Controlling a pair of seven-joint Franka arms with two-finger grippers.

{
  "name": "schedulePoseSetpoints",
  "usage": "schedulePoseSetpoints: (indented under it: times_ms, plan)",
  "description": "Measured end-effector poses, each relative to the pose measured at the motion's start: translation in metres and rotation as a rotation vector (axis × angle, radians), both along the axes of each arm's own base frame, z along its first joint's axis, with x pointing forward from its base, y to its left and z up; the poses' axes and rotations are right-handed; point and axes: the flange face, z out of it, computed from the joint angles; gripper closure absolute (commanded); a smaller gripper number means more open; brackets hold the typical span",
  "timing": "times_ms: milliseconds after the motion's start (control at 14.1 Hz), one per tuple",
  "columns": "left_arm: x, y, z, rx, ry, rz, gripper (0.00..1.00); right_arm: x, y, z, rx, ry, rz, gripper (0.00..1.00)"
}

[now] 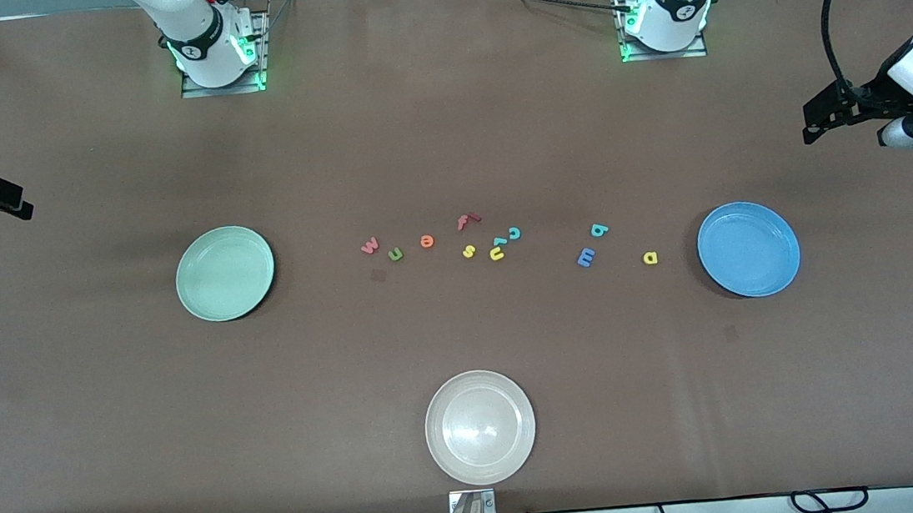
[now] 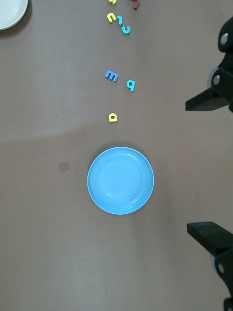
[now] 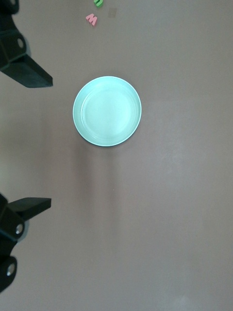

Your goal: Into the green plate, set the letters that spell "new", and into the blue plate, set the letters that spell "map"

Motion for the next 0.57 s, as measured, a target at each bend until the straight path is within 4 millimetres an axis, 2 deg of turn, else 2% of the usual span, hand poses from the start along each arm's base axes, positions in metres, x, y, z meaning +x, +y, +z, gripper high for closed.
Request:
schedulePoseSetpoints:
  times_ms: [568]
  plan:
    - [-0.0005, -0.0003, -0.0001, 0.000, 0.004, -0.001, 0.00, 0.0047, -0.0003, -0.0052, -0.002, -0.005, 0.000, 0.00]
